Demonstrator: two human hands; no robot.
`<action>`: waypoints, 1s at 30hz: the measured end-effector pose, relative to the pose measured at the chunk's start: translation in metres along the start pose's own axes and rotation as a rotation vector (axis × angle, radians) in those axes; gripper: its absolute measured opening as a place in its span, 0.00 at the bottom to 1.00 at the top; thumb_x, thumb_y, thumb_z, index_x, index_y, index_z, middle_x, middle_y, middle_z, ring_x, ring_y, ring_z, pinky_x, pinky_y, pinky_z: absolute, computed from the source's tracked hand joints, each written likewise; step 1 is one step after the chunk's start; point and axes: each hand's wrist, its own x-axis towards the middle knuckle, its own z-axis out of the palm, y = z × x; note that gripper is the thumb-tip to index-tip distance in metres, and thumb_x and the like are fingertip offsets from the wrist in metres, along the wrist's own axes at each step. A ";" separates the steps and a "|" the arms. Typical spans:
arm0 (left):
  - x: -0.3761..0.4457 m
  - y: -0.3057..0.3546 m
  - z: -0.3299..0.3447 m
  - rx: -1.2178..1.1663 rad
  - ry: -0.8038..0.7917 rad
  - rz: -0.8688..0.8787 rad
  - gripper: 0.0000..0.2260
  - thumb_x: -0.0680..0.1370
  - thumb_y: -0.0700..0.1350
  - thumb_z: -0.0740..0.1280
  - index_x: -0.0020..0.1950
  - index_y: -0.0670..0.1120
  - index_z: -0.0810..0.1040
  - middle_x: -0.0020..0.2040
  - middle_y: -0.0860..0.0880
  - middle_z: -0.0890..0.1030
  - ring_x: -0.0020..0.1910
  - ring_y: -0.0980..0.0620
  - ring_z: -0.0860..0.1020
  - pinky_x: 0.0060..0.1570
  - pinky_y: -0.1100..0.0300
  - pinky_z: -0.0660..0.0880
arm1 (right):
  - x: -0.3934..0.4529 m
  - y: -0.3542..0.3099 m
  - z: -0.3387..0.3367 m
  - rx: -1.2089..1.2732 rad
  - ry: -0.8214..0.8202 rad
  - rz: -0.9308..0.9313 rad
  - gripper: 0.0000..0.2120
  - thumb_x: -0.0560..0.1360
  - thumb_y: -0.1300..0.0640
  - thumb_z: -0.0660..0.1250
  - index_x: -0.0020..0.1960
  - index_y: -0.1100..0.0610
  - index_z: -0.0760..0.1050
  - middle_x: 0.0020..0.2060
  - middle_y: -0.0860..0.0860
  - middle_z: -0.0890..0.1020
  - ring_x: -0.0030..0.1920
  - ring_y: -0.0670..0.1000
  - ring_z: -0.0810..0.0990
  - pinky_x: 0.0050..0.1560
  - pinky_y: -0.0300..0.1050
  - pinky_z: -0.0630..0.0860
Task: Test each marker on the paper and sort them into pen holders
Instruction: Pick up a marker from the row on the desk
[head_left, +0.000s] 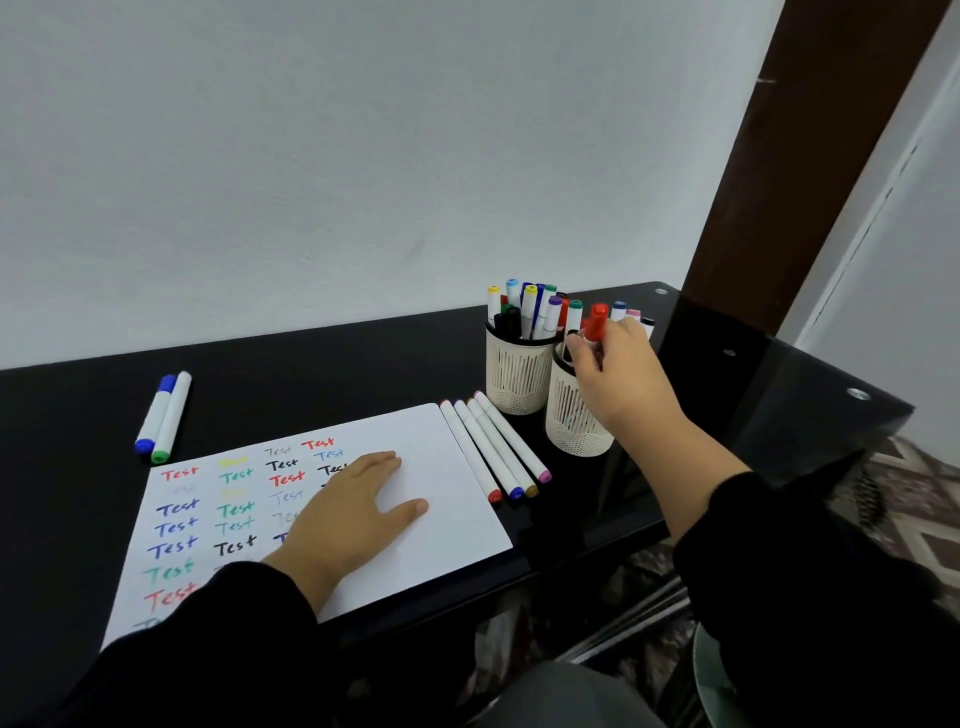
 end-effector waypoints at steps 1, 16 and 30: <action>0.000 0.000 0.000 0.001 0.000 0.001 0.30 0.76 0.62 0.59 0.75 0.53 0.58 0.75 0.59 0.57 0.73 0.57 0.57 0.70 0.58 0.57 | 0.000 0.000 0.000 -0.007 0.002 0.007 0.08 0.80 0.51 0.58 0.46 0.54 0.68 0.47 0.50 0.70 0.40 0.48 0.71 0.41 0.43 0.66; 0.001 0.000 0.000 0.005 -0.007 0.004 0.30 0.77 0.62 0.59 0.75 0.53 0.58 0.75 0.59 0.57 0.72 0.58 0.57 0.70 0.60 0.56 | -0.001 -0.006 -0.003 -0.123 -0.036 -0.004 0.13 0.80 0.55 0.62 0.61 0.59 0.64 0.46 0.55 0.77 0.46 0.57 0.75 0.44 0.51 0.74; 0.002 0.009 -0.009 0.070 -0.082 -0.016 0.30 0.77 0.61 0.60 0.76 0.51 0.58 0.75 0.57 0.57 0.72 0.56 0.59 0.69 0.58 0.58 | 0.001 -0.003 -0.002 -0.229 0.042 -0.145 0.14 0.80 0.58 0.61 0.60 0.65 0.75 0.55 0.57 0.74 0.56 0.57 0.73 0.55 0.51 0.73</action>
